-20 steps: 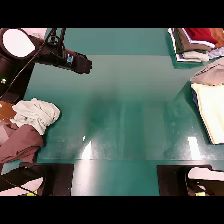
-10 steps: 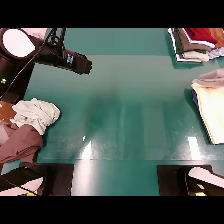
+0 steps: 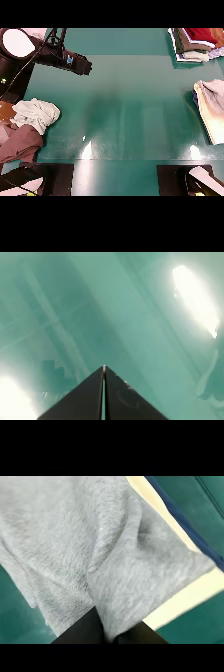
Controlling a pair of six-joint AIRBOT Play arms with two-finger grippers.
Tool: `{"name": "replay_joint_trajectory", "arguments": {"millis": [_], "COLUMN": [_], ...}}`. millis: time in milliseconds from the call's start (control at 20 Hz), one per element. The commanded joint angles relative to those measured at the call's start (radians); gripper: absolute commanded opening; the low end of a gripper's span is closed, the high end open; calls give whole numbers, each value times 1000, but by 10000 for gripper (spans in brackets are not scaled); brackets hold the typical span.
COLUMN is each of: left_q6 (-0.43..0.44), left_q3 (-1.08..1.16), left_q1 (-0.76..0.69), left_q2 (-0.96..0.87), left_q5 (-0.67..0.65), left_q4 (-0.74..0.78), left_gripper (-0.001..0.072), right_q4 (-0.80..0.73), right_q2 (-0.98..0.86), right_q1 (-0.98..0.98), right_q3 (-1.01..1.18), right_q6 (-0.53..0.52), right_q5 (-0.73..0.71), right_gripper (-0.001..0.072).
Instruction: Fold the shirts.
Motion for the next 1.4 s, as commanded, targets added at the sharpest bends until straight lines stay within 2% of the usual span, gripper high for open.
{"name": "replay_joint_trajectory", "arguments": {"millis": [0,100,150,250,300,450,550,750,800,900,950,1100,1350], "left_q6": [17,17,17,17,17,16,15,15,15,15,15,15,15], "left_q3": [0,0,0,0,0,0,0,0,0,0,0,0,0], "left_q1": [0,0,0,0,0,0,0,0,0,0,0,0,0], "left_q2": [0,0,0,0,0,0,0,0,0,0,0,0,0], "left_q5": [-9,-9,-9,-8,-7,13,-21,-2,8,28,40,69,122], "left_q4": [1,1,1,1,1,0,-5,-5,-5,-5,-5,-5,-5], "left_gripper": [24,24,24,24,24,24,24,24,24,24,24,25,25], "right_q4": [-56,-56,-56,-32,28,287,425,467,467,446,430,396,397], "right_q2": [24,24,24,24,24,24,24,23,24,24,23,24,24], "right_q1": [-67,-89,-90,-90,-87,-24,76,361,433,555,603,707,735], "right_q3": [-80,-82,-76,-45,-24,13,17,16,16,16,16,16,16], "right_q6": [1,14,37,82,99,110,109,109,108,93,87,86,86], "right_q5": [17,19,19,24,23,26,32,29,21,-17,-34,-56,-53], "right_gripper": [166,399,448,449,447,445,445,441,393,88,13,14,13]}}
